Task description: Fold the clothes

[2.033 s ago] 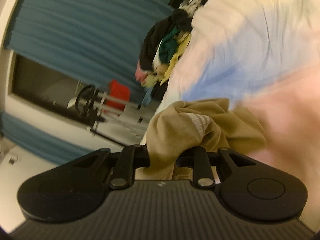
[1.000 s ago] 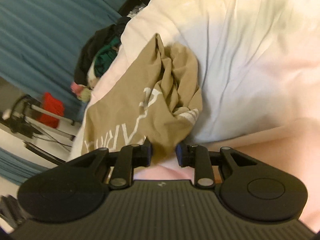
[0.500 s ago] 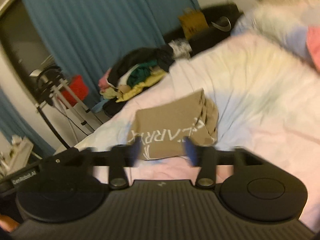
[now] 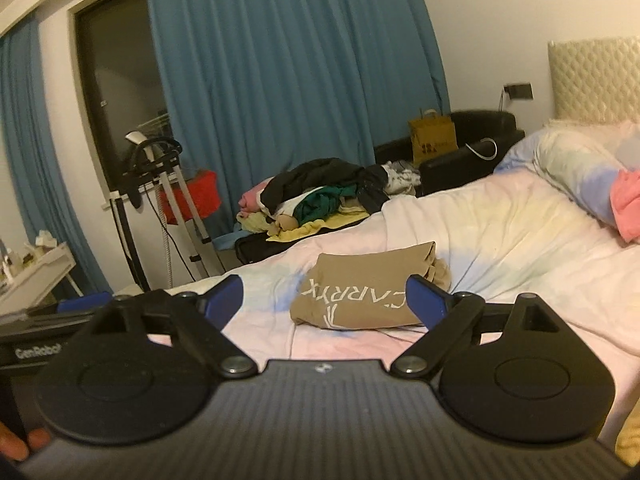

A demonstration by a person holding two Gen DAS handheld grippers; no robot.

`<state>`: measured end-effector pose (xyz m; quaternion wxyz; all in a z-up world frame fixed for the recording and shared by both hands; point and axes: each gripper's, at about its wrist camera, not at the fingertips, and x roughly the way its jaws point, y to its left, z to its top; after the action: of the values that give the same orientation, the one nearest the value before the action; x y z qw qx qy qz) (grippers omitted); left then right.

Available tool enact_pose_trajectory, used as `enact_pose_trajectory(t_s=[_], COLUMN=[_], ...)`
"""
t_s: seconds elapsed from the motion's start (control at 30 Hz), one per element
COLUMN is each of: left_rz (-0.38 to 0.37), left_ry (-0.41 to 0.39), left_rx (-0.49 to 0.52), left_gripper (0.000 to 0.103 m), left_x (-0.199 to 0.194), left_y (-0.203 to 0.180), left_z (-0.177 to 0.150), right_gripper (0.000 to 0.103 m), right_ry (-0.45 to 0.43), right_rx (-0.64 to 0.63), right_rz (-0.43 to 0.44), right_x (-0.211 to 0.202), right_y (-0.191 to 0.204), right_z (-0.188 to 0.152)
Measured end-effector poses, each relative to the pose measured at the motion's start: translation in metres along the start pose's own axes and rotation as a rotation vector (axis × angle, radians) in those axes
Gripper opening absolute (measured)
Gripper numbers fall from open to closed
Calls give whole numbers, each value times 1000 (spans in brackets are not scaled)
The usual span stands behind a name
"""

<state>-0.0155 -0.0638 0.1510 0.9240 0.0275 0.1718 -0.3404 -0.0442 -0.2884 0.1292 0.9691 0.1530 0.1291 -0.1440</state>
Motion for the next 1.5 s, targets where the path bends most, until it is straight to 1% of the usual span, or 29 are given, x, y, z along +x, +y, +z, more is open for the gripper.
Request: enact_pose_trajectory(t_s=[0.17,0.27,0.37,0.5,0.67,0.77,0.93,1.2,1.37,1.5], left_rz=[42,65,79,79,112,130,153,169,201,197], left_ry=[-30,-54,-61,-38,-28,-18,-5,10,16,25], left_rx=[10,13,15,14,15,15,22,5,10,-9], left_gripper=[103,103,103,103,103,103,103,103,103,103], left_x=[-27,-34,-35,-28,-24,-22,-19,-15,-14,-13], left_y=[6,10,13,20,27,28,25,28,29,32], left_z=[-23,-32,-41,-50,-60,-66,-73,-76,-77,-78], right_gripper=[90,90,90,90,90,90,90,90,90,90], right_ry=[-43,-52,-38,-21,-19,-33,-45,-37,-34,-33], right_rx=[-53,-64,-59,-60,-74,-115,-186,-167,-161,-155], right_rz=[4,-12,-25,-38,-44,-61,-57,-59,-59,-58], right_x=[-9,-6,3,15,23,23,19,19,20,20], right_y=[8,9,7,4,4,11,21,18,16,15], right_z=[-27,-43,-55,-68,-85,-89,-96,-95,-95,-94])
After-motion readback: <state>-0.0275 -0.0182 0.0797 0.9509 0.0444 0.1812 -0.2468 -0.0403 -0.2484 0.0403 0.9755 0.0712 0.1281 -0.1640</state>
